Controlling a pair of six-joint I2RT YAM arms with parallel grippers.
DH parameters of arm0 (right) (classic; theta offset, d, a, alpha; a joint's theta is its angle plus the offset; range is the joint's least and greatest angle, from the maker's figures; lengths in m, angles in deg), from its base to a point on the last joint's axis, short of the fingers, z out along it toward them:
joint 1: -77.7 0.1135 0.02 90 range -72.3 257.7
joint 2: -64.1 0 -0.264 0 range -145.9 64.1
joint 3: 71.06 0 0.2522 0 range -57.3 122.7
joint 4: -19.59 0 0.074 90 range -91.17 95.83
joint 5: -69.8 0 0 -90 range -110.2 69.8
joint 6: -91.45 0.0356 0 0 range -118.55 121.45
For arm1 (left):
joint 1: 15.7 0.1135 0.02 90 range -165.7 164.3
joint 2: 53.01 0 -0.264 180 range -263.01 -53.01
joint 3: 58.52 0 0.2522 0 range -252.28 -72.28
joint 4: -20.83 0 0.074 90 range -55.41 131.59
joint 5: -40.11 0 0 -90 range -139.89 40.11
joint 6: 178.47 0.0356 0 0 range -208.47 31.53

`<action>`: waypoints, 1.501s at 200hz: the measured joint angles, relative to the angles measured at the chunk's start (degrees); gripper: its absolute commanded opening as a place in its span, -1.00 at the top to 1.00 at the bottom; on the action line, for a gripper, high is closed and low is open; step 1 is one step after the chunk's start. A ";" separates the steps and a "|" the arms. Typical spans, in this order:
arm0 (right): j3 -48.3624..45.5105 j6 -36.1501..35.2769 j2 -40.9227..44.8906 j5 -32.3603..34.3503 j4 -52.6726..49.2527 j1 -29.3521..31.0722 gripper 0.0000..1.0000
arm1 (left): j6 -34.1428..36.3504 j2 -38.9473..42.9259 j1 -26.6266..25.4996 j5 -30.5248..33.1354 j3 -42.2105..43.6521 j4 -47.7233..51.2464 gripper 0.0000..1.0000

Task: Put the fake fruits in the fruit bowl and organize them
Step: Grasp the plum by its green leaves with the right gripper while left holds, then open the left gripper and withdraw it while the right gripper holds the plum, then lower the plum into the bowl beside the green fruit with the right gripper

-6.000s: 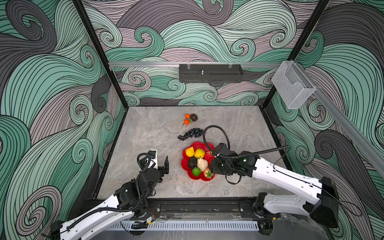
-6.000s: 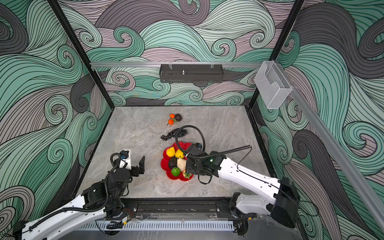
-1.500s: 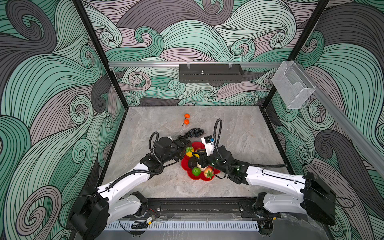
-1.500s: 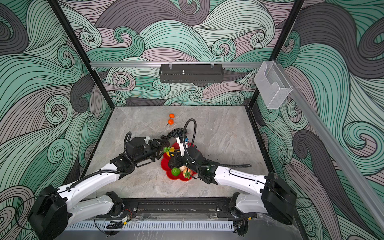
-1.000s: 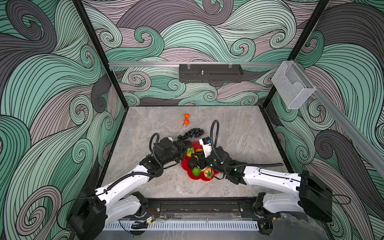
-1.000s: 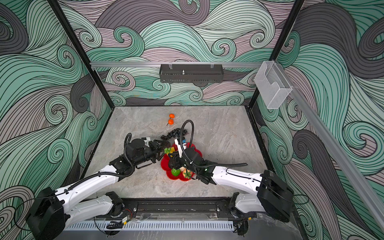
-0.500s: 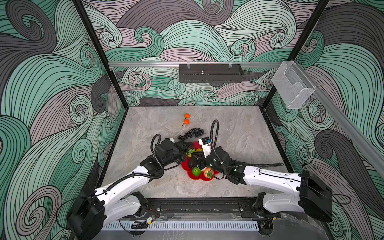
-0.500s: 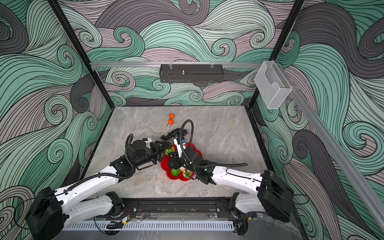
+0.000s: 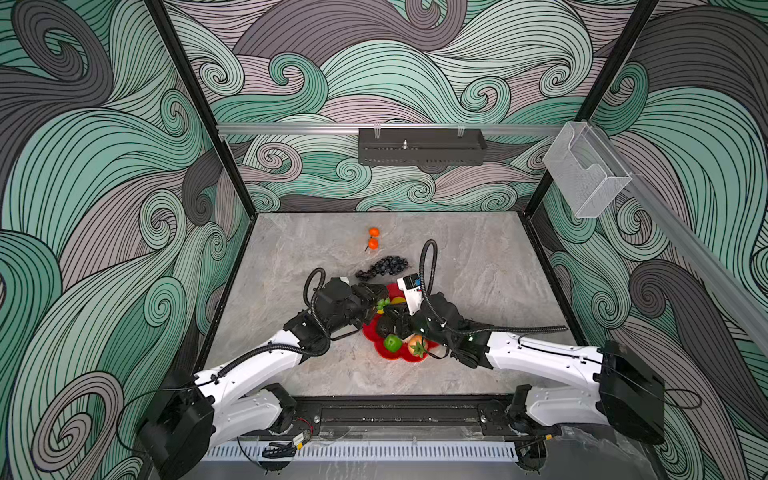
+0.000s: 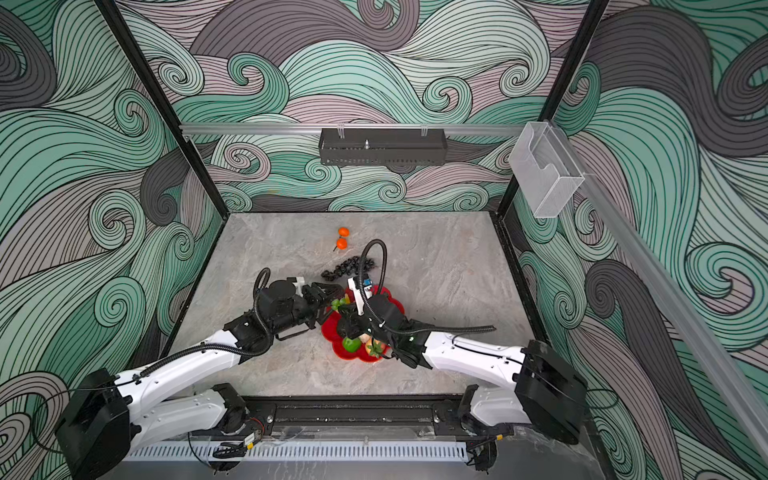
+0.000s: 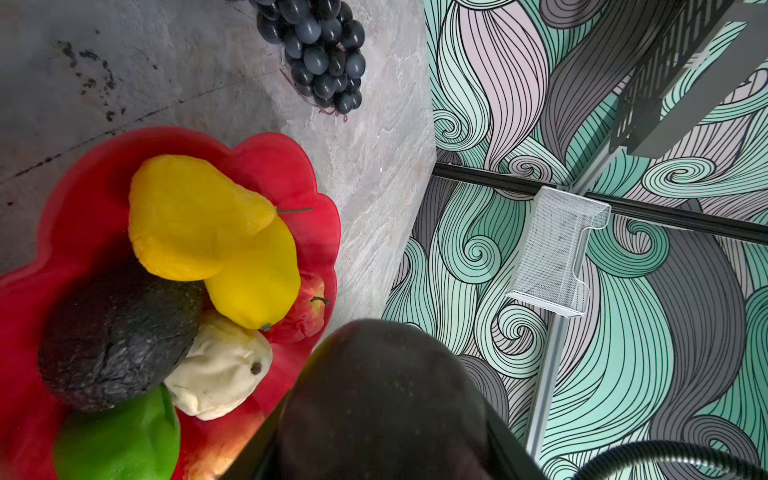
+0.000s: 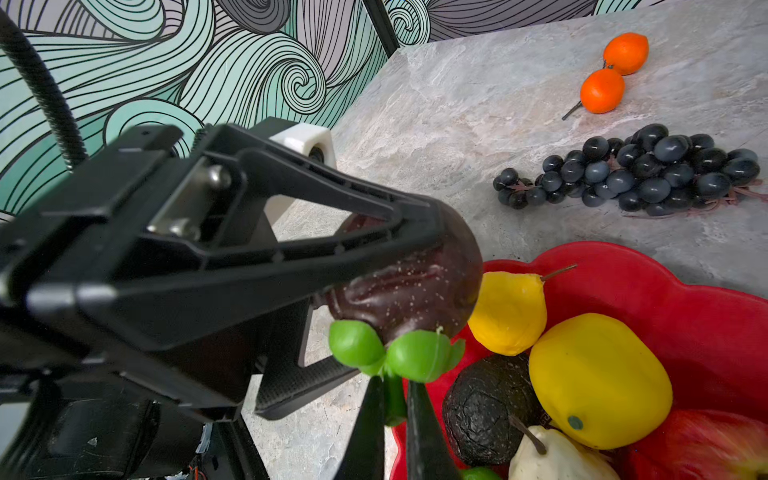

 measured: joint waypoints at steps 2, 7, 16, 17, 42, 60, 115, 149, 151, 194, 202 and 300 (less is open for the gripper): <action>0.02 -0.02 0.00 0.02 -0.07 0.00 0.89 | 0.02 0.00 0.00 0.02 0.00 0.00 -0.25; 0.15 0.00 0.00 0.09 -0.42 0.00 0.89 | 0.26 0.00 -0.04 0.07 -0.02 0.09 -0.36; 0.57 -0.02 0.02 0.20 -1.33 0.02 0.90 | 0.81 0.00 -0.04 0.17 0.00 0.15 -0.53; 0.63 -0.02 0.04 0.20 -1.51 0.04 0.90 | 0.76 0.02 -0.07 0.20 -0.02 0.17 -0.54; 3.34 -0.02 0.57 0.90 -6.64 0.07 0.93 | 4.37 1.29 -0.07 1.36 -0.52 3.32 -0.76; 5.73 -0.04 1.22 1.27 -11.34 0.07 0.95 | 8.79 5.16 -0.07 3.91 -0.90 7.72 -0.84; 12.61 0.39 -0.11 -0.04 -26.45 0.07 0.95 | 27.32 24.24 1.77 19.12 -3.15 24.22 -0.90; 18.75 1.27 -5.35 -1.88 -36.50 0.70 0.95 | 37.79 33.92 2.86 29.92 -3.15 33.62 -0.90; 19.06 1.31 -5.57 -1.97 -36.92 0.72 0.95 | 38.51 34.45 2.91 30.60 -3.13 34.12 -0.90; 27.30 1.57 -11.30 -2.91 -47.45 2.29 0.95 | 48.17 42.38 2.99 41.64 -1.40 40.70 -0.90; 28.28 1.60 -11.91 -2.91 -48.76 2.51 0.94 | 49.62 43.06 2.99 43.06 -0.68 41.46 -0.90; 39.60 1.55 -22.43 -3.32 -59.84 4.02 0.89 | 57.99 43.60 2.99 46.45 8.04 40.06 -0.90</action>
